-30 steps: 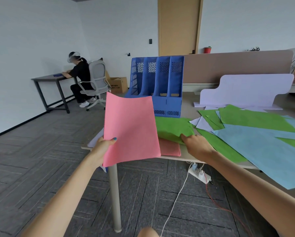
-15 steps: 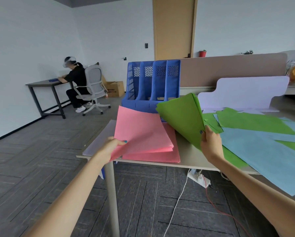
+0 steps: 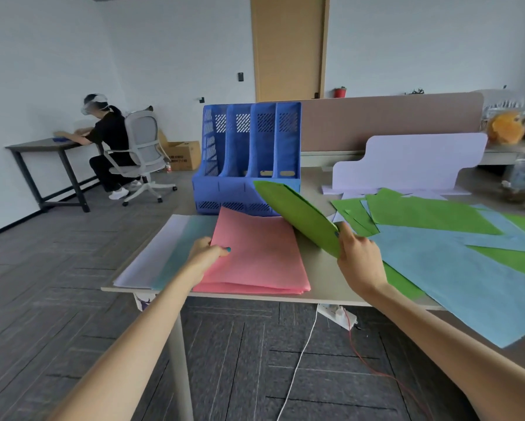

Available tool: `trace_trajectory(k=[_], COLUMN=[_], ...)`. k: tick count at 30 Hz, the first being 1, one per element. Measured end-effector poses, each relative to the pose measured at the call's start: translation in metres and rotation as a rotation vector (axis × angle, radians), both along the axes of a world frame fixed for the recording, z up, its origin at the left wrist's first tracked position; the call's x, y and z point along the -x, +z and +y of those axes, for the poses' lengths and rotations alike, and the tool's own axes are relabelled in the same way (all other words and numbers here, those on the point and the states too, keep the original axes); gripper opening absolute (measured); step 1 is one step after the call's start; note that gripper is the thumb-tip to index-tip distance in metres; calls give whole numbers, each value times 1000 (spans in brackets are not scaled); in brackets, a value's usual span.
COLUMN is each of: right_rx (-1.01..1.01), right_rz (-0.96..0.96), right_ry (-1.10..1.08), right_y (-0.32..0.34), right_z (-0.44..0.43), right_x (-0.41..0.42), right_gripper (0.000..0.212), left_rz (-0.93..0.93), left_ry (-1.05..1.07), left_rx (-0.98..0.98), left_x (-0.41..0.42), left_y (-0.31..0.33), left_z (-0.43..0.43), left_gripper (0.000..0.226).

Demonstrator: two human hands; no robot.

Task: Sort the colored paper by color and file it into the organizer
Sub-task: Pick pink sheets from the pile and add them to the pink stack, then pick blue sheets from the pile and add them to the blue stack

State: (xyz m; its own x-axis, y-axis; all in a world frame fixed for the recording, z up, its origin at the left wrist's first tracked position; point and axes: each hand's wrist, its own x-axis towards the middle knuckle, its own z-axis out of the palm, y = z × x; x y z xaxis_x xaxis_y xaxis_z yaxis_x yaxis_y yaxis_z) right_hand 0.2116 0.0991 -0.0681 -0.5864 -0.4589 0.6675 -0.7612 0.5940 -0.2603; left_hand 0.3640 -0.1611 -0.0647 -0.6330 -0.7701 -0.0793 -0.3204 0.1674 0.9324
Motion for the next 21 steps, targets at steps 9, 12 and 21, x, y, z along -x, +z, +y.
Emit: trace_trajectory(k=[9,12,21], right_rx=[-390,-475,-574], right_rz=[366,428,227], right_ry=[163,216,259], right_y=[-23,-30,-27], right_z=[-14,-17,-7], right_x=[-15,-20,-28], right_gripper=[55,52,29], left_rz=[-86,30,6], left_ry=[170,121,-49], left_rx=[358,275,310], left_x=[-9,-13,-13], left_y=[-7,-5,-3], left_z=[-11,-7,20], left_gripper=[30,22,20])
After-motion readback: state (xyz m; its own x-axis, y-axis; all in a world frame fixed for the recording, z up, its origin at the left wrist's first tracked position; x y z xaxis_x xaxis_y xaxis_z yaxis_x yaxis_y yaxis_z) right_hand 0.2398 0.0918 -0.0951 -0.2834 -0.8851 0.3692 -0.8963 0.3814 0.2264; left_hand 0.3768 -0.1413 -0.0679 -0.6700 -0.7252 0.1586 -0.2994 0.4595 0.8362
